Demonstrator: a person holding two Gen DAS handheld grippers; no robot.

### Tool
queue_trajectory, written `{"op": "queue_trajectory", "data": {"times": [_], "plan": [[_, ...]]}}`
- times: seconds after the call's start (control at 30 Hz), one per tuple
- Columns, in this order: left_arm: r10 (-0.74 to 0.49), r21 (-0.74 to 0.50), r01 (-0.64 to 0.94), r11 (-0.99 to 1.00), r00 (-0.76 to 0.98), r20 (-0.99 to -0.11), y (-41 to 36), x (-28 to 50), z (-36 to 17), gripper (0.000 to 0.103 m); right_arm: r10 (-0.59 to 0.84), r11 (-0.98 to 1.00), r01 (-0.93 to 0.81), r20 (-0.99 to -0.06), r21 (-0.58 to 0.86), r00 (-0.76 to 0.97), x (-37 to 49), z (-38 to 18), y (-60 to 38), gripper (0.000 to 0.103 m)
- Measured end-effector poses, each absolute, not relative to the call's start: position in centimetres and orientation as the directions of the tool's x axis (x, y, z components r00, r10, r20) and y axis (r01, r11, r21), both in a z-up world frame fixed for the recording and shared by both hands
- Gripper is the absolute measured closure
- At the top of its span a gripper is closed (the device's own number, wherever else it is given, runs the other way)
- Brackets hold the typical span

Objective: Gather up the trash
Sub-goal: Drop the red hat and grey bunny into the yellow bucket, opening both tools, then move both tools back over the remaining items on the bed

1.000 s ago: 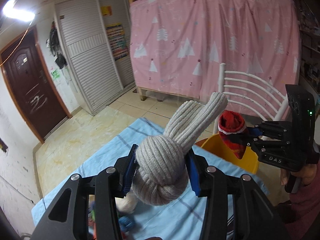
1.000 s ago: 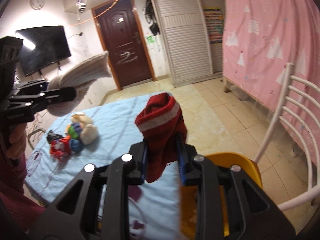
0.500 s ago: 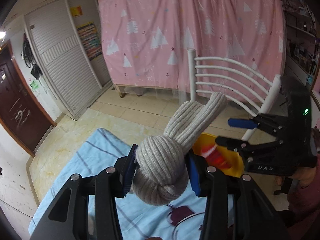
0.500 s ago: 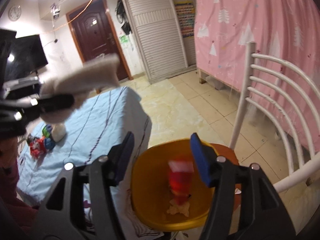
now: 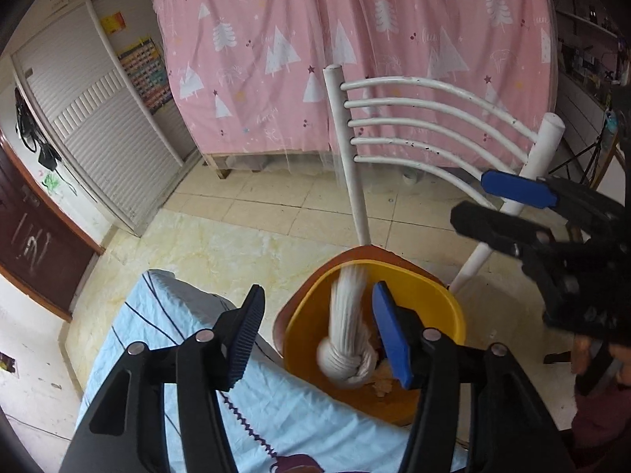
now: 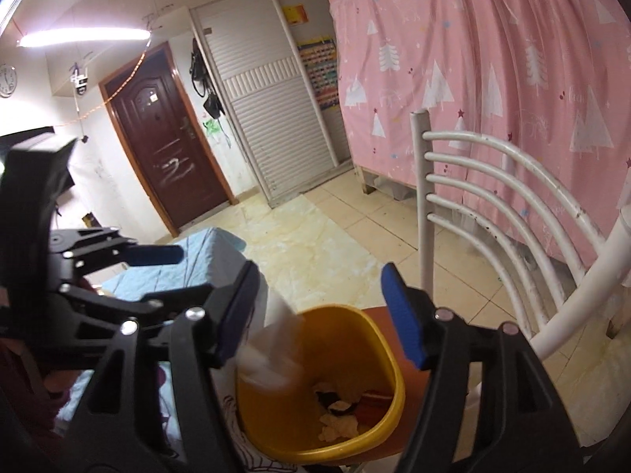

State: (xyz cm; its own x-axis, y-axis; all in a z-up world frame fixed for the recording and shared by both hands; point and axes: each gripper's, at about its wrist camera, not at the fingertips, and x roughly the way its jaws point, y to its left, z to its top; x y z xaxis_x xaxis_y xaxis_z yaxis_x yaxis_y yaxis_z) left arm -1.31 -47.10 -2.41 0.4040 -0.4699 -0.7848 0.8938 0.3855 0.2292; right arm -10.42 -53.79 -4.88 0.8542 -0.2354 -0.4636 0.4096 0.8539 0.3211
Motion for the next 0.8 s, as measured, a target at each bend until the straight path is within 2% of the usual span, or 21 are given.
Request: {"op": "queue_trajectory", "data": {"times": [0.4, 0.8], "plan": [[-0.474, 0.197, 0.864, 0.462, 0.429, -0.769, -43.5, 0.8, -0.9, 0.051, -0.161, 0.89, 0.338, -0.482, 0.307, 0.861, -7.9, -4.9, -50.7, 0.041], [-0.457, 0.181, 0.8, 0.571, 0.494, -0.74, -36.2, 4.7, 1.0, 0.051, -0.047, 0.941, 0.21, -0.515, 0.264, 0.856, -2.9, -4.6, -44.2, 0.037]]}}
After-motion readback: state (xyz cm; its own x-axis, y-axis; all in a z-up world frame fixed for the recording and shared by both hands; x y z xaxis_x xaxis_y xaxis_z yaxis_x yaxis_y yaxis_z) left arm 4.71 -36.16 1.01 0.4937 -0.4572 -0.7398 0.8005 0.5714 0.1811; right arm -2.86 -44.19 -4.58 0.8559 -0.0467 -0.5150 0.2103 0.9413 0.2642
